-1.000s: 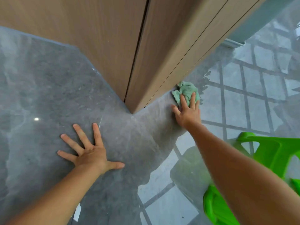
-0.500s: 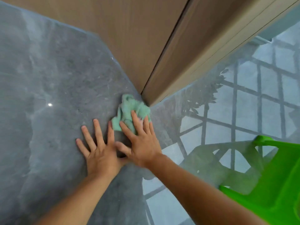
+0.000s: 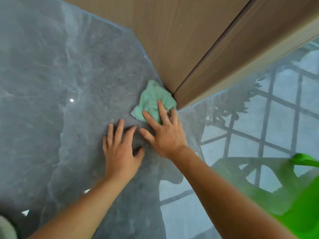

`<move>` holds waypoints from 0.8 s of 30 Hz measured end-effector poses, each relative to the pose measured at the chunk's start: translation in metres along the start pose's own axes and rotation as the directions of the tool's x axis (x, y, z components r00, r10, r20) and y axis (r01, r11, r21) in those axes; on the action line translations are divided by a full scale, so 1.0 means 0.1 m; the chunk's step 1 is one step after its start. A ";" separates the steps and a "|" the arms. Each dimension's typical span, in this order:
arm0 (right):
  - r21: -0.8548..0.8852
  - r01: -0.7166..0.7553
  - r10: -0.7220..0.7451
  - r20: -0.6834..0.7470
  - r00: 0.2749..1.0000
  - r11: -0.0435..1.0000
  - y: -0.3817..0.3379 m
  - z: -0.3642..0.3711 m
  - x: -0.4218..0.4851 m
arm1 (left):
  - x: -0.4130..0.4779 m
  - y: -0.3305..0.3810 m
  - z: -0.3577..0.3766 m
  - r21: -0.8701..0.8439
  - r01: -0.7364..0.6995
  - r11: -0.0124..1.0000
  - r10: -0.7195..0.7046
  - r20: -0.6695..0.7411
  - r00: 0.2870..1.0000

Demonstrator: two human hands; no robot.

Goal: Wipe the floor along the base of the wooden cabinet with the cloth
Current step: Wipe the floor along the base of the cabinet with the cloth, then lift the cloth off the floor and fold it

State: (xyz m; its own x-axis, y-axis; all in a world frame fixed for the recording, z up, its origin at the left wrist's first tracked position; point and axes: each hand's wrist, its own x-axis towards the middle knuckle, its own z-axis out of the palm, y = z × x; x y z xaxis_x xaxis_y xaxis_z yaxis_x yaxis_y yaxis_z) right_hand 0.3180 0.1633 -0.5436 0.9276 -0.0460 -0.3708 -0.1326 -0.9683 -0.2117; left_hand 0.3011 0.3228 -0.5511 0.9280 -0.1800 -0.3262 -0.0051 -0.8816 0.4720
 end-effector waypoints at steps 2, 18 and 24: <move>0.078 -0.051 0.049 0.015 0.999 0.996 0.17 0.10 -0.52 | 0.01 0.12 -0.02 -0.136 0.056 0.989 -0.070 -0.105 0.992; 0.954 -0.297 0.627 0.212 0.750 0.033 0.42 -0.12 -0.79 | 0.50 1.05 0.04 -0.351 0.222 0.910 -0.009 0.517 0.856; 0.970 -0.166 0.645 0.242 0.724 -0.178 0.61 -0.95 -1.86 | -0.04 1.72 -0.48 -0.436 0.500 0.748 0.227 0.876 0.425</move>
State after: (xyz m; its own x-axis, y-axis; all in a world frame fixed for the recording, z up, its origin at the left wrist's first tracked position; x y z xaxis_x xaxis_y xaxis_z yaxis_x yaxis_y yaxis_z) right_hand 0.1708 0.0900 -0.4019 0.5017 -0.5986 -0.6245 -0.4694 0.4180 -0.7778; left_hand 0.3140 0.1926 -0.4292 0.0672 -0.6587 -0.7494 0.6232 -0.5589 0.5471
